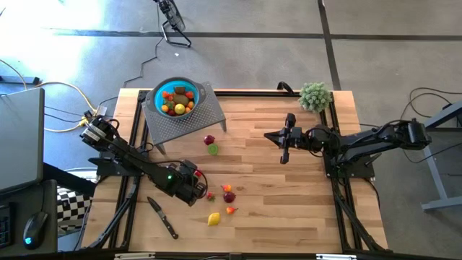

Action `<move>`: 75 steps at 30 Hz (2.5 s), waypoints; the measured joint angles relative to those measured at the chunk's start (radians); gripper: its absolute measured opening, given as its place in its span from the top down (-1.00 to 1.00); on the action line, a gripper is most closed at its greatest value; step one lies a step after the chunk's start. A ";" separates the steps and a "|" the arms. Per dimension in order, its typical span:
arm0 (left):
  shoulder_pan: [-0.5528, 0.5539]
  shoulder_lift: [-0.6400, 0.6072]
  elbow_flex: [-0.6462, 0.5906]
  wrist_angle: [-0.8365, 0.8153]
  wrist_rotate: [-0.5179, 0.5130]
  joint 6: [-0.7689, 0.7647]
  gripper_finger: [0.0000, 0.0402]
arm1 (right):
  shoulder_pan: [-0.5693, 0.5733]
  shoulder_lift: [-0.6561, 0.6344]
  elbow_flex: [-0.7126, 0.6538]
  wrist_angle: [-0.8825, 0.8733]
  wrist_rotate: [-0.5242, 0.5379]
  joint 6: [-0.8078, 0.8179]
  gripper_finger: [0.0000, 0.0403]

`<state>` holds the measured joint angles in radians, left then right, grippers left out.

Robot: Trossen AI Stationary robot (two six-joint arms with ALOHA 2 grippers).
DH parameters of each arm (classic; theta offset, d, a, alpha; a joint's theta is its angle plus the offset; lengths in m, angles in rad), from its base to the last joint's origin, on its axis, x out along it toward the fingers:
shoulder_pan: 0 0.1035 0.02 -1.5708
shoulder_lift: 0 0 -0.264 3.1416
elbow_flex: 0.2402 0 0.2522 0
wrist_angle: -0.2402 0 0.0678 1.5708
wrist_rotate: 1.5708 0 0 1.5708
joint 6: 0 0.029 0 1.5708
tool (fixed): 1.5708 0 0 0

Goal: Pick & Place Fruit
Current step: Put the red strawberry into the blue strainer bowl on the shelf

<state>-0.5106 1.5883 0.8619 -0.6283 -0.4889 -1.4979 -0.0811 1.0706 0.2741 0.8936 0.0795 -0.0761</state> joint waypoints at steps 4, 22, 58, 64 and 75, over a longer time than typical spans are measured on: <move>0.000 0.000 0.000 -0.001 0.000 0.000 0.73 | 0.000 0.000 0.000 0.000 0.000 0.000 0.99; 0.000 0.000 0.000 -0.001 0.000 0.002 0.98 | 0.000 0.000 0.000 0.000 0.000 0.000 0.99; 0.000 -0.004 0.476 -0.622 -0.080 0.264 0.98 | 0.000 0.000 0.000 0.000 0.000 0.000 0.99; 0.000 -0.004 0.607 -0.752 -0.153 0.340 0.98 | 0.000 0.000 0.000 0.000 0.000 0.000 0.99; 0.008 -0.022 0.763 -0.939 -0.319 0.415 0.98 | 0.000 0.000 0.000 0.000 0.000 0.000 0.99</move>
<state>-0.5022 1.5662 1.6251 -1.5676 -0.8083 -1.0828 -0.0811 1.0710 0.2741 0.8932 0.0795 -0.0761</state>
